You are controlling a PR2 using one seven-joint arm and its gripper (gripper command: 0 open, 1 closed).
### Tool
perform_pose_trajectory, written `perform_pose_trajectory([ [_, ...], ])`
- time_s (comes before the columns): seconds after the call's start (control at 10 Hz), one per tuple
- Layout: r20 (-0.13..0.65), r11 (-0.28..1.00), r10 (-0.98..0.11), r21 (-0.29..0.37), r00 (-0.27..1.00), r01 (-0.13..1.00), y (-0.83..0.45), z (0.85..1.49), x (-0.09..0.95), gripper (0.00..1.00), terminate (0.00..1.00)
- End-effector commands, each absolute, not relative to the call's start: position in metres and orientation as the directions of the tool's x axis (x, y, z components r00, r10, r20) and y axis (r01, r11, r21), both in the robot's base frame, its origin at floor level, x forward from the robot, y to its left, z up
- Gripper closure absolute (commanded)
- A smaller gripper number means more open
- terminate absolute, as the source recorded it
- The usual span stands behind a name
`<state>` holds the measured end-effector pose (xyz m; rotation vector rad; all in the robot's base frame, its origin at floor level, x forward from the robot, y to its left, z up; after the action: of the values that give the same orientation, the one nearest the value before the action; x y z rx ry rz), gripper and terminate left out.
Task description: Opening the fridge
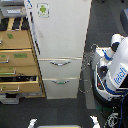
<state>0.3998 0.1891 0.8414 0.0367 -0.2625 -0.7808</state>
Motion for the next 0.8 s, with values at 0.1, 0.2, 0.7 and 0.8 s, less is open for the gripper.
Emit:
perform_pose_trajectory([
  [0.1, 0.199, 0.745, -0.66, 0.051, 0.724, 0.665, 0.182, 0.848, 0.423, 0.0, 0.0],
  [0.2, 0.191, 0.748, -0.654, 0.019, 0.732, 0.663, 0.175, 0.858, 0.437, 0.0, 0.0],
  [0.7, 0.205, 0.759, -0.636, -0.012, 0.744, 0.651, 0.13, 0.9, 0.523, 0.0, 0.0],
  [0.8, 0.225, 0.756, -0.637, -0.006, 0.737, 0.655, 0.127, 0.905, 0.537, 0.0, 0.0],
])
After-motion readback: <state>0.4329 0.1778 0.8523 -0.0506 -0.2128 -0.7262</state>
